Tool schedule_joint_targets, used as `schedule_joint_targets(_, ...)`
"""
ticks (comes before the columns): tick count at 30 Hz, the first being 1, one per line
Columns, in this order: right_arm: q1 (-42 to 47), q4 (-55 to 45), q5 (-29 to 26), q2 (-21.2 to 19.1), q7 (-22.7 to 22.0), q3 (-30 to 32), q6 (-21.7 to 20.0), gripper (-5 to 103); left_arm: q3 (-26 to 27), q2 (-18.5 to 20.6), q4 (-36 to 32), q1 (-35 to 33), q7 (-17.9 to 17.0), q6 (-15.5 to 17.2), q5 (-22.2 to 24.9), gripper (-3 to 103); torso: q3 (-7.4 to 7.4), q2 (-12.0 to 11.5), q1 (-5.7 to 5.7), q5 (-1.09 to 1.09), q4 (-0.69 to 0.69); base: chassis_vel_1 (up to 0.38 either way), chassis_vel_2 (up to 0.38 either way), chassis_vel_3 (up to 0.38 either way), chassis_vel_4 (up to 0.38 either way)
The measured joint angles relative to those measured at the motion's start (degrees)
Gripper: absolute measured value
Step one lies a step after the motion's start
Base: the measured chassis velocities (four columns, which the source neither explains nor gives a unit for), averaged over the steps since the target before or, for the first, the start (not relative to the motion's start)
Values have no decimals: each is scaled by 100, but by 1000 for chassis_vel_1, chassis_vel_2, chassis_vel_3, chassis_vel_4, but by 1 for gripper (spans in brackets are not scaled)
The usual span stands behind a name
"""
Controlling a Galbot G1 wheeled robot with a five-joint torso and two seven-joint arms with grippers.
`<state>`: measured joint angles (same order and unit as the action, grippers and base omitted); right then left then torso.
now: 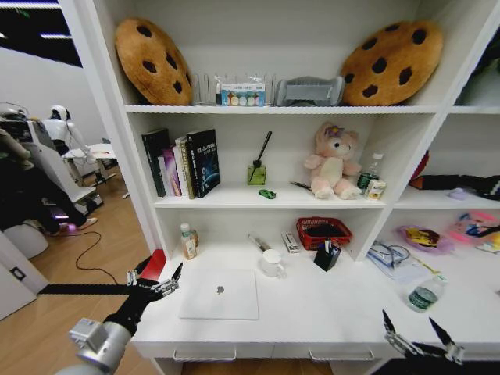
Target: Organize the objects on the table.
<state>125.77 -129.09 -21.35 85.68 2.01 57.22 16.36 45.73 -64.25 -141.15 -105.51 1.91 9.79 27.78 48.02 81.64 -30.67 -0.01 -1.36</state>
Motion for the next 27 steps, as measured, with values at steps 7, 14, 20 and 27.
schedule_joint_targets(7, -123, -13, 56, 38, -50, -89, -17, 100, 0, 0, 0, 0, 0, 0, 0, 100, 0, -1, 0, 0, 0, -6, -11, 6, 6)
schedule_joint_targets(14, -206, 24, 13, -15, -54, -76, -30, 100, 0, 0, 0, 0, 0, 0, 0, 100, 1, -1, -2, 2, 0, -105, -124, 130, 110)
schedule_joint_targets(20, -268, 102, 2, -26, -55, -79, -31, 100, 0, 0, 0, 0, 1, 0, 0, 100, 2, -2, -3, 3, -2, -190, -224, 218, 211)
schedule_joint_targets(27, -300, 157, 133, 25, -44, -254, -31, 100, 0, 0, 1, 0, 0, 0, 0, 100, 2, -1, -3, -1, -2, -273, -269, 279, 273)
